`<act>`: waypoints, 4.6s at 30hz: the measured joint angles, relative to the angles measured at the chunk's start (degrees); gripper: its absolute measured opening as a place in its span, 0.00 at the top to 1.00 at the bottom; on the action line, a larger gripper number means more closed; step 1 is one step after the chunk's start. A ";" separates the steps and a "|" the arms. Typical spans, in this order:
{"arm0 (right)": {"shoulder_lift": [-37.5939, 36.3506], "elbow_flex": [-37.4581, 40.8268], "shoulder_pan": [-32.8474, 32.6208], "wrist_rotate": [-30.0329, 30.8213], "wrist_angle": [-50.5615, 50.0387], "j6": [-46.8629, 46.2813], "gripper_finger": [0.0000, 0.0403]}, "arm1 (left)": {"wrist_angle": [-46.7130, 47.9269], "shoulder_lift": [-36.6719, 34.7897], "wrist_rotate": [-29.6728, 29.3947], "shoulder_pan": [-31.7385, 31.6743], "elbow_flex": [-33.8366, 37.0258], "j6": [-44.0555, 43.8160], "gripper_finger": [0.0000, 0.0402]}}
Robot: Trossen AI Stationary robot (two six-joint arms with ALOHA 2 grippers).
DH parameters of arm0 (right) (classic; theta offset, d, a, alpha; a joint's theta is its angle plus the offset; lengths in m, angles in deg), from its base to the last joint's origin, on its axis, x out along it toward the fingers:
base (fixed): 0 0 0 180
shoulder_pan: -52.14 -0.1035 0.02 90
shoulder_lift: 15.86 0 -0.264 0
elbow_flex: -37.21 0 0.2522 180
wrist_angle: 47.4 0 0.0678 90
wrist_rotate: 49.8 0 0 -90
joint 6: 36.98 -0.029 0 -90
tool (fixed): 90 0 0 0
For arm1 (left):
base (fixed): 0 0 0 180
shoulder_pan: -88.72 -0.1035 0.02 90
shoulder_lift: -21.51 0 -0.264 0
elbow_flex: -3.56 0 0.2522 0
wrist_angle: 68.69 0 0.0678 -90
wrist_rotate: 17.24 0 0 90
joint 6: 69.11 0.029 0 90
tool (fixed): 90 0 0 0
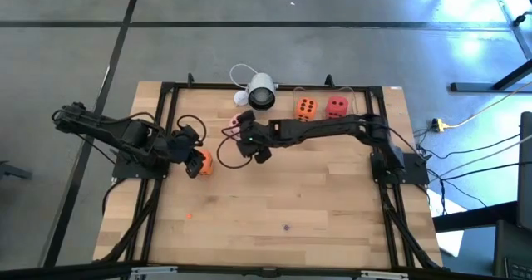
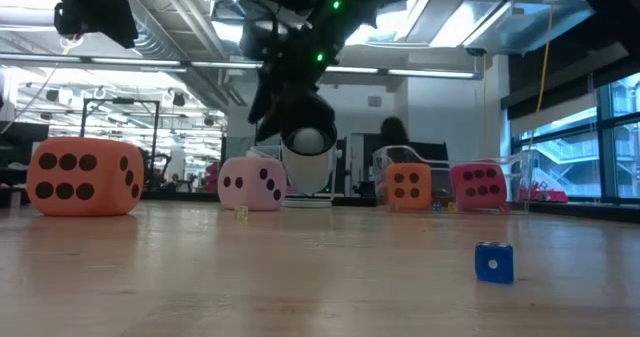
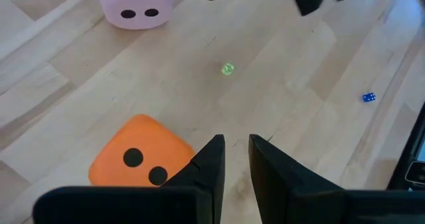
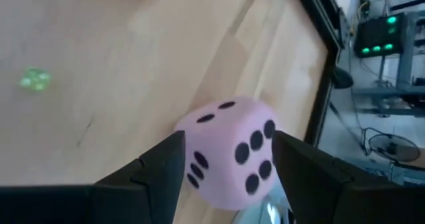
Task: Pick & Place Dice
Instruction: Put the large pink dice into the transparent container
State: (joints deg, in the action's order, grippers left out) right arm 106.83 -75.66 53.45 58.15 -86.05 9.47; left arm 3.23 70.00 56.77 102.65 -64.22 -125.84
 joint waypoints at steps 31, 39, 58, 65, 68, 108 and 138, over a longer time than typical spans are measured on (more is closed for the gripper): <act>3.79 -0.02 5.75 -1.97 -1.15 -1.94 0.84 | -0.13 0.02 0.26 0.02 -0.04 -1.62 0.84; 3.75 -0.04 5.62 -1.19 -1.10 -4.58 0.95 | -0.13 0.02 0.24 0.04 -0.04 -2.03 0.84; 2.09 0.04 1.50 5.35 -12.94 -12.87 1.00 | -0.43 0.02 0.46 0.04 -0.04 -2.20 0.84; 0.23 0.09 0.32 4.93 -18.49 -20.80 1.00 | -0.55 0.02 0.46 0.04 -0.04 -2.19 0.84; -2.09 0.05 -0.33 3.22 -18.48 -23.67 1.00 | -0.53 0.03 0.44 0.04 -0.04 -1.95 0.84; -5.69 2.32 2.74 8.94 -23.52 -21.30 0.21 | -1.27 0.04 -2.02 0.04 -0.04 -1.31 0.84; 0.43 7.37 5.23 7.32 -11.11 -19.60 0.28 | -1.33 0.04 -0.78 0.04 -0.04 -1.65 0.84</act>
State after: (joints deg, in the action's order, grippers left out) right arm 107.26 -68.29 58.68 65.48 -97.16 -10.13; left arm 1.89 70.04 56.00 102.69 -64.26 -127.48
